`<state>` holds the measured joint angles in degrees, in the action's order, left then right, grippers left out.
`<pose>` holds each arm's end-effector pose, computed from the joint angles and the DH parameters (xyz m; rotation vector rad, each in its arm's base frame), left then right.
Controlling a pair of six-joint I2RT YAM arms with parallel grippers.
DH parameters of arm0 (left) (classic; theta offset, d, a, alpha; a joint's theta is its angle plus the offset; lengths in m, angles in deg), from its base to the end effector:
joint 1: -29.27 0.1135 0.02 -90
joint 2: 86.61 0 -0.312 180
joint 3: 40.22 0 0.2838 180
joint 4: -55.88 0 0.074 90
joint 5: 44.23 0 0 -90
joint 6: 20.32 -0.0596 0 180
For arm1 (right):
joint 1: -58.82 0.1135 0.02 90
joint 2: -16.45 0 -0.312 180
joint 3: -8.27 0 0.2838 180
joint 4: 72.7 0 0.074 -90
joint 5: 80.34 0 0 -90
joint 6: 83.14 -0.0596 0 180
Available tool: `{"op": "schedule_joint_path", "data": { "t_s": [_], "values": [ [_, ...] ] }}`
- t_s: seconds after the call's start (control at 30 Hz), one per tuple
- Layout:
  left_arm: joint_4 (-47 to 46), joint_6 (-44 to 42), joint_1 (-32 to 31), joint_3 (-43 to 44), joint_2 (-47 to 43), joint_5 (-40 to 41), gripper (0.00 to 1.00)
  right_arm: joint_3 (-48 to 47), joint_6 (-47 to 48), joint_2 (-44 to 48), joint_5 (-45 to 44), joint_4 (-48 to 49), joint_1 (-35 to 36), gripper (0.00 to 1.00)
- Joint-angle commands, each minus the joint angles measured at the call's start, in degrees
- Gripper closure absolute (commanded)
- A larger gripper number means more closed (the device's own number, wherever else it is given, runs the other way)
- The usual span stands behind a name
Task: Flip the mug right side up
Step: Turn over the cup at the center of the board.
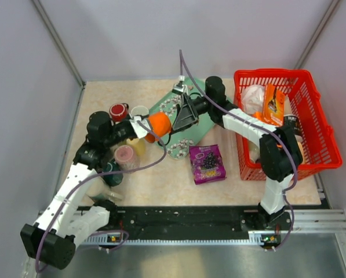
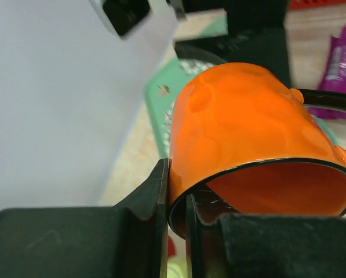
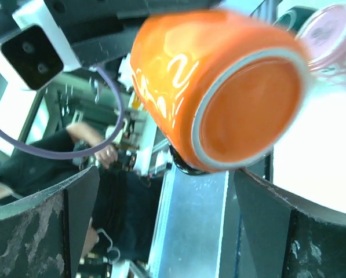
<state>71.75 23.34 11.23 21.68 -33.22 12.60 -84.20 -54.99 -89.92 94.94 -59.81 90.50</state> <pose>0.2157 -0.1045 0.3901 1.2257 1.1485 -0.1200 0.3622 0.2933 0.3433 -1.0103 1.9784 2.2182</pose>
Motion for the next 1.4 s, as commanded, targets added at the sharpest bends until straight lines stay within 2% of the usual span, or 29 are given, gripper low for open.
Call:
{"op": "schedule_joint_path", "data": {
  "t_s": [0.0,0.03,0.1,0.17,0.2,0.3,0.43,0.53,0.6,0.67,0.83,0.97,1.13,1.2,1.33,1.37],
  "values": [
    [19.59,9.66,-0.50,9.70,-0.39,0.20,1.00,-6.73,19.69,3.09,-10.44,-20.11,-5.83,0.01],
    [23.89,13.44,-0.50,12.07,0.48,1.17,1.00,-8.13,26.01,3.97,-15.87,-27.49,-7.06,0.01],
    [32.59,20.48,-0.50,16.47,3.38,2.14,1.00,-10.86,44.52,6.24,-27.12,-42.26,-8.21,0.01],
    [40.08,25.84,-0.50,20.08,6.80,2.58,1.00,-7.12,53.45,11.16,-36.72,-42.25,-8.39,0.01],
    [43.59,28.83,-0.50,21.57,8.47,2.93,1.00,-3.87,56.19,14.57,-39.63,-38.76,-8.39,0.01],
    [51.07,37.01,-0.42,25.36,14.88,3.90,1.00,3.53,64.45,22.94,-43.00,-35.21,-7.87,0.01],
    [53.47,44.22,-0.50,26.51,20.96,4.07,1.00,4.68,80.87,27.43,-39.48,-44.15,-4.98,0.04],
    [51.36,46.26,-0.50,25.98,22.90,5.74,1.00,3.81,91.52,28.76,-44.46,-52.41,0.81,0.13],
    [50.92,48.36,-0.42,26.33,25.44,6.62,1.00,3.80,92.87,28.67,-52.45,-53.75,5.12,0.16],
    [50.75,48.72,-0.24,27.21,27.55,5.49,1.00,5.29,94.62,28.58,-55.21,-53.84,7.25,0.20],
    [49.25,48.90,-0.24,28.09,30.81,2.59,1.00,4.86,98.32,25.78,-57.15,-54.11,9.62,0.27],
    [47.41,49.07,-0.24,27.83,31.87,1.36,1.00,1.35,100.77,21.48,-57.42,-53.49,11.12,0.28],
    [47.58,48.90,-0.24,29.67,33.01,1.44,1.00,-2.35,102.80,16.81,-56.97,-54.37,13.49,0.36],
    [47.67,48.90,-0.24,30.64,33.45,1.00,1.00,-2.35,103.59,15.76,-57.67,-54.37,14.72,0.46],
    [48.28,49.33,-0.15,32.13,34.15,0.91,1.00,-0.77,105.79,15.57,-58.12,-54.55,15.78,0.90],
    [48.20,49.34,-0.15,32.05,33.98,0.83,0.96,-0.24,105.70,15.92,-58.29,-54.11,15.78,1.00]
  ]
}}
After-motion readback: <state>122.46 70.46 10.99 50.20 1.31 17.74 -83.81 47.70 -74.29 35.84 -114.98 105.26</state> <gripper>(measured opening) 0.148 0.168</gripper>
